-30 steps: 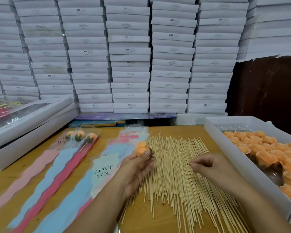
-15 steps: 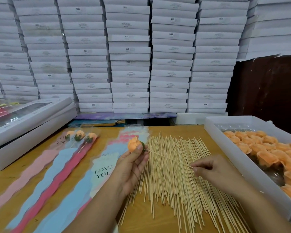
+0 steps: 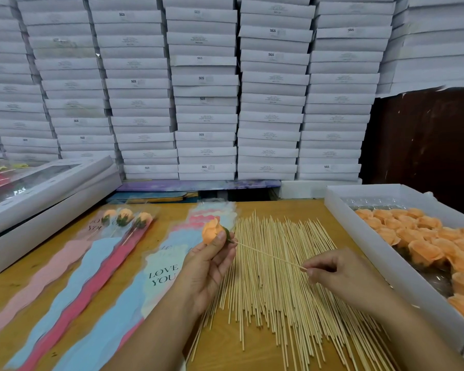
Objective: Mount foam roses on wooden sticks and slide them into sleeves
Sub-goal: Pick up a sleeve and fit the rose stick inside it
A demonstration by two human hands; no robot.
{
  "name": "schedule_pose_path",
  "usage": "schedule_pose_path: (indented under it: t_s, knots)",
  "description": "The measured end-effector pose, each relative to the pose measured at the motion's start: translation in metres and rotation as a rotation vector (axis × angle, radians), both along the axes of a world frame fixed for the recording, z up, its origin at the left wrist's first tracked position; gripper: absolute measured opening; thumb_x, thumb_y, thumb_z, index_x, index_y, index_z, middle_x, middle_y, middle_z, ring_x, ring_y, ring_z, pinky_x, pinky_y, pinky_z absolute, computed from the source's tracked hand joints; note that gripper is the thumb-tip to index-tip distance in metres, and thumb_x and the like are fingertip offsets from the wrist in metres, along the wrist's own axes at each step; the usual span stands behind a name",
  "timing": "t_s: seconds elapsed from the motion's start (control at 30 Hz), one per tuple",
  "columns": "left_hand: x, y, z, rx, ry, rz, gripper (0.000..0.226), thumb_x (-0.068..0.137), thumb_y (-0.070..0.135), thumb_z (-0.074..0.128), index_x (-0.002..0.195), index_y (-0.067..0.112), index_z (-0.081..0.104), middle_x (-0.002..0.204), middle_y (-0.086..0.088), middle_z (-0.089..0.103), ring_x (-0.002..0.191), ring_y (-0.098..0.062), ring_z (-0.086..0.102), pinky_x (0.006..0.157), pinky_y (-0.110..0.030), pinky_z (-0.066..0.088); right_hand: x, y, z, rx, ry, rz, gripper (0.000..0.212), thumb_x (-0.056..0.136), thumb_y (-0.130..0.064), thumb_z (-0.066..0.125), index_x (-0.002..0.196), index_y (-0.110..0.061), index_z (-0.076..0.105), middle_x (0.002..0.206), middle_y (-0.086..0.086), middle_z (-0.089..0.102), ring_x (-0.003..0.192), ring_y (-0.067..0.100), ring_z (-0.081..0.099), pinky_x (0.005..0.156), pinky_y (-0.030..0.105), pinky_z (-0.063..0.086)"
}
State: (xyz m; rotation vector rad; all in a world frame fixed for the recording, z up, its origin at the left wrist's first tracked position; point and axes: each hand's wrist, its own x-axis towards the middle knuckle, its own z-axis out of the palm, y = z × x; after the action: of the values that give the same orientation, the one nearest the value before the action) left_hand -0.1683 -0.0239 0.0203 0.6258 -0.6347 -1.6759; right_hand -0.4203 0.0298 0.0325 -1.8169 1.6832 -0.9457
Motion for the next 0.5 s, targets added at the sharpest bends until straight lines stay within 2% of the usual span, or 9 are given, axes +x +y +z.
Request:
schedule_pose_path:
  t_s: [0.1, 0.27, 0.37, 0.43, 0.5]
  knots:
    - [-0.0001, 0.001, 0.0012, 0.001, 0.004, 0.0, 0.012, 0.078, 0.009, 0.072, 0.084, 0.0, 0.078, 0.091, -0.014, 0.072, 0.079, -0.016, 0.072, 0.074, -0.026, 0.061, 0.0007, 0.0009, 0.0011, -0.002, 0.018, 0.006, 0.036, 0.09, -0.014, 0.07, 0.067, -0.041, 0.069, 0.09, -0.02, 0.074, 0.09, -0.008, 0.064, 0.071, 0.006, 0.04]
    - [-0.0006, 0.002, 0.0031, 0.003, 0.002, -0.002, 0.011, 0.078, 0.01, 0.072, 0.077, 0.004, 0.081, 0.089, -0.012, 0.073, 0.078, -0.015, 0.071, 0.074, -0.026, 0.06, 0.0015, 0.0014, 0.0014, 0.012, 0.028, 0.015, 0.03, 0.091, -0.016, 0.07, 0.073, -0.04, 0.072, 0.093, -0.022, 0.072, 0.089, -0.008, 0.064, 0.072, 0.006, 0.042]
    - [-0.0002, 0.0019, 0.0034, 0.003, 0.005, -0.007, 0.011, 0.078, 0.011, 0.072, 0.076, 0.005, 0.081, 0.089, -0.012, 0.073, 0.078, -0.014, 0.071, 0.073, -0.025, 0.06, 0.0017, 0.0008, 0.0, 0.01, 0.015, 0.018, 0.029, 0.091, -0.016, 0.071, 0.076, -0.042, 0.072, 0.087, -0.022, 0.073, 0.084, -0.012, 0.064, 0.07, 0.006, 0.042]
    - [-0.0001, 0.0017, 0.0027, 0.007, 0.008, -0.007, 0.011, 0.079, 0.01, 0.072, 0.079, 0.003, 0.08, 0.091, -0.013, 0.073, 0.078, -0.015, 0.071, 0.073, -0.026, 0.061, 0.0018, 0.0002, -0.0004, 0.002, 0.005, 0.015, 0.033, 0.091, -0.016, 0.071, 0.073, -0.044, 0.071, 0.085, -0.024, 0.072, 0.084, -0.017, 0.062, 0.07, 0.005, 0.041]
    - [0.0, 0.0016, 0.0018, 0.012, 0.012, -0.002, 0.012, 0.079, 0.01, 0.072, 0.085, 0.001, 0.077, 0.092, -0.014, 0.072, 0.079, -0.016, 0.071, 0.073, -0.026, 0.061, 0.0014, -0.0006, -0.0005, -0.005, -0.002, 0.01, 0.042, 0.09, -0.016, 0.071, 0.061, -0.045, 0.071, 0.085, -0.025, 0.073, 0.085, -0.015, 0.063, 0.07, 0.006, 0.041]
